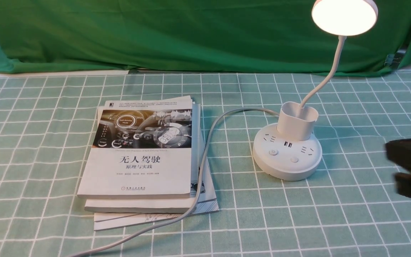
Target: Turn on the table lamp.
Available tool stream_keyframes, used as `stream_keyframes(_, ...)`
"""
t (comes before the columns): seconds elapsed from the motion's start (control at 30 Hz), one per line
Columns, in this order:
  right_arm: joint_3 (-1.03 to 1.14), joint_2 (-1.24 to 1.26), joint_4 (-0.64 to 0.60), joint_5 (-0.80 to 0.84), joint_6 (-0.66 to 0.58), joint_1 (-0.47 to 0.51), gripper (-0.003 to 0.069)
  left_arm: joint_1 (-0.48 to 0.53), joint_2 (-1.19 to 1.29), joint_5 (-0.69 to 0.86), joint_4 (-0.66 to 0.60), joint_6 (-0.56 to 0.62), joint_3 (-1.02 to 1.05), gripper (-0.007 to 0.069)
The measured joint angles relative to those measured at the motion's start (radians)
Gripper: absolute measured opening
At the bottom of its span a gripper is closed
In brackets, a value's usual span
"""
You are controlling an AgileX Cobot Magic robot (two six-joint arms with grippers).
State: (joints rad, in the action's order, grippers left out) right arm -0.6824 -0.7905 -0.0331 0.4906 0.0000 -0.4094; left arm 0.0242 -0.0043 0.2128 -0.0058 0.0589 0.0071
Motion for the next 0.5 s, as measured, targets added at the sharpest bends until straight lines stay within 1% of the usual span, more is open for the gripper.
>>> stream_keyframes(0.07, 0.036, 0.117, 0.000, -0.009, 0.034, 0.000, 0.0052, 0.000, 0.000, 0.000, 0.000, 0.000, 0.000, 0.0021)
stream_keyframes(0.27, 0.116, 0.347, 0.001, -0.018, 0.057, 0.000, 0.0062, 0.000, 0.000, 0.000, 0.000, 0.000, 0.000, 0.0021)
stream_keyframes(0.4, 0.165, 0.440, 0.001, -0.028, 0.058, 0.000, 0.0074, 0.000, 0.000, 0.000, 0.000, 0.000, 0.000, 0.0021)
stream_keyframes(0.5, 0.221, 0.501, 0.001, -0.091, 0.058, 0.000, 0.0078, 0.000, 0.000, 0.000, 0.000, 0.000, 0.000, 0.0021)
